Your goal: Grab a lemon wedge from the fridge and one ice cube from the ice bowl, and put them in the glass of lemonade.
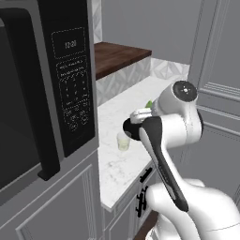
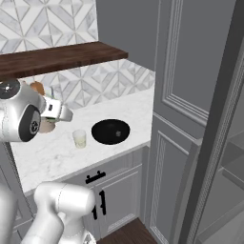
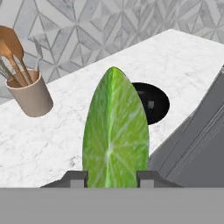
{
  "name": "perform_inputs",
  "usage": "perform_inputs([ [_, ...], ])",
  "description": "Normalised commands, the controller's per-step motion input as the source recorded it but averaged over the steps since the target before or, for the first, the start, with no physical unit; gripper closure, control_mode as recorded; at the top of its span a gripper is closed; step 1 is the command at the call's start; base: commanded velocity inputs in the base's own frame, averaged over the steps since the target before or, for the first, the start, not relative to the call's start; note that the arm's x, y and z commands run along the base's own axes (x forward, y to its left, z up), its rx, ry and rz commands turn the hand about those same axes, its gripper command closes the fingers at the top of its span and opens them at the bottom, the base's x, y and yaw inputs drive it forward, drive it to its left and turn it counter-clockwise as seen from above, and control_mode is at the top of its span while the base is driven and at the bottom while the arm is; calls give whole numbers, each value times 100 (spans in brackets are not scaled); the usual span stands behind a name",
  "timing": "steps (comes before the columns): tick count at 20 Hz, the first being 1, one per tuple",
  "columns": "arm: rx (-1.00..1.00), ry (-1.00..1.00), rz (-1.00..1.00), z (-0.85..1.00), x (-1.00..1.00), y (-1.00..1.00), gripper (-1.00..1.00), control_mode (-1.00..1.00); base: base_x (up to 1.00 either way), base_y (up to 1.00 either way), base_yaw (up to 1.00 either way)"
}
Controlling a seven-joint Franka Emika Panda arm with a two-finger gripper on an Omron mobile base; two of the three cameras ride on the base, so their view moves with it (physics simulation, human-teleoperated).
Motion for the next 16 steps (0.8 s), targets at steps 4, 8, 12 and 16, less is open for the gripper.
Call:
perform_inputs([
  [4,-1,5,0,-32,71,22,100,-100,0,0,0],
  [8,6,11,5,-20,77,3,100,-100,0,0,0],
  [12,8,24,3,0,1,-10,100,-100,0,0,0],
  [16,0,54,3,9,0,0,100,-100,0,0,0],
])
